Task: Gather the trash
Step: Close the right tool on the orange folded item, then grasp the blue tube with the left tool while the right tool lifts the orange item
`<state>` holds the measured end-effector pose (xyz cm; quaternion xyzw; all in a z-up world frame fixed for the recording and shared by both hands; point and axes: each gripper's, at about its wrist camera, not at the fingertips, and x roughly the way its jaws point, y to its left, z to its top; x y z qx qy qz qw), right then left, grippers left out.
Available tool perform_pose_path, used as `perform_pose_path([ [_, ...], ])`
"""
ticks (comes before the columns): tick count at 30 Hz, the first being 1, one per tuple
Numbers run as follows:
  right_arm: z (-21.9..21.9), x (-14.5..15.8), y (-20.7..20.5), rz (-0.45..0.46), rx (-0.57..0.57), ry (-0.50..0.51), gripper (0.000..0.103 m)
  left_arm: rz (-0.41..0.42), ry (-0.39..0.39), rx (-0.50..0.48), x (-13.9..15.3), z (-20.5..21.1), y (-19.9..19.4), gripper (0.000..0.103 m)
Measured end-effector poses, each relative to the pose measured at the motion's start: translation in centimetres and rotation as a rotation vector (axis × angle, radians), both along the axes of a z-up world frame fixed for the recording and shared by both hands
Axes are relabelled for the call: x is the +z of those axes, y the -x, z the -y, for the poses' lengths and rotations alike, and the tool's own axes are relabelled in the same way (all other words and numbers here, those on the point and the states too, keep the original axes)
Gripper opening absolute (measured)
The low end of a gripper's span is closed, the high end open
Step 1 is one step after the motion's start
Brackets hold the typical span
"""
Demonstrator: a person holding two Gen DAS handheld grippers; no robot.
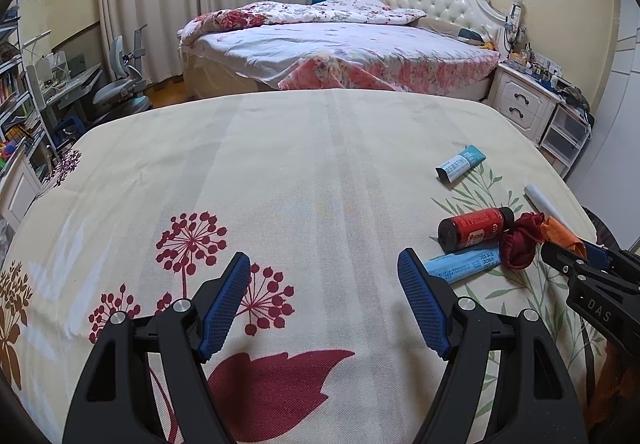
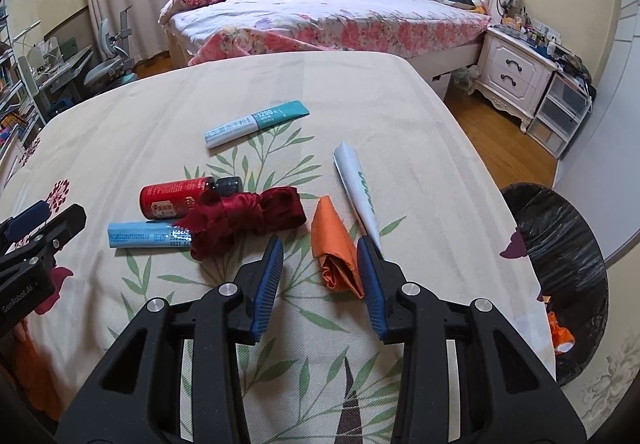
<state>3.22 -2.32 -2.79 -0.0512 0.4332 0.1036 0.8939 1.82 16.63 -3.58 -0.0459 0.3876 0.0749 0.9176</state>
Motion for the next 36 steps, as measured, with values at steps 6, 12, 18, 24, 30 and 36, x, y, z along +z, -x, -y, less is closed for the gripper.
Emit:
perform_pose_path([
  [6,0.2,-0.2,-0.1,-0.002,-0.011,0.010,0.022,0.001,-0.002,-0.006,0.0,0.1,0.0,0.074],
  [12,0.4,-0.2,0.2,-0.003,-0.007,0.002,0.013,0.004,-0.002,-0.016,0.1,0.3,-0.2,0.074],
  [18,0.7,-0.2,1.5,-0.003,0.010,0.000,0.013,0.005,-0.009,-0.025,0.0,0.7,-0.3,0.074],
  [24,1.6,-0.2,2.1,-0.016,0.008,-0.015,0.014,0.000,-0.017,-0.029,-0.1,1.0,-0.5,0.074],
  [30,1.5,-0.3,1.7,-0.015,0.006,-0.024,0.017,-0.002,-0.022,-0.032,-0.2,1.3,-0.7,0.074],
  [36,1.2,-0.2,1.2,-0.014,0.003,-0.023,0.022,-0.002,-0.021,-0.046,-0.3,1.7,-1.0,0.074],
])
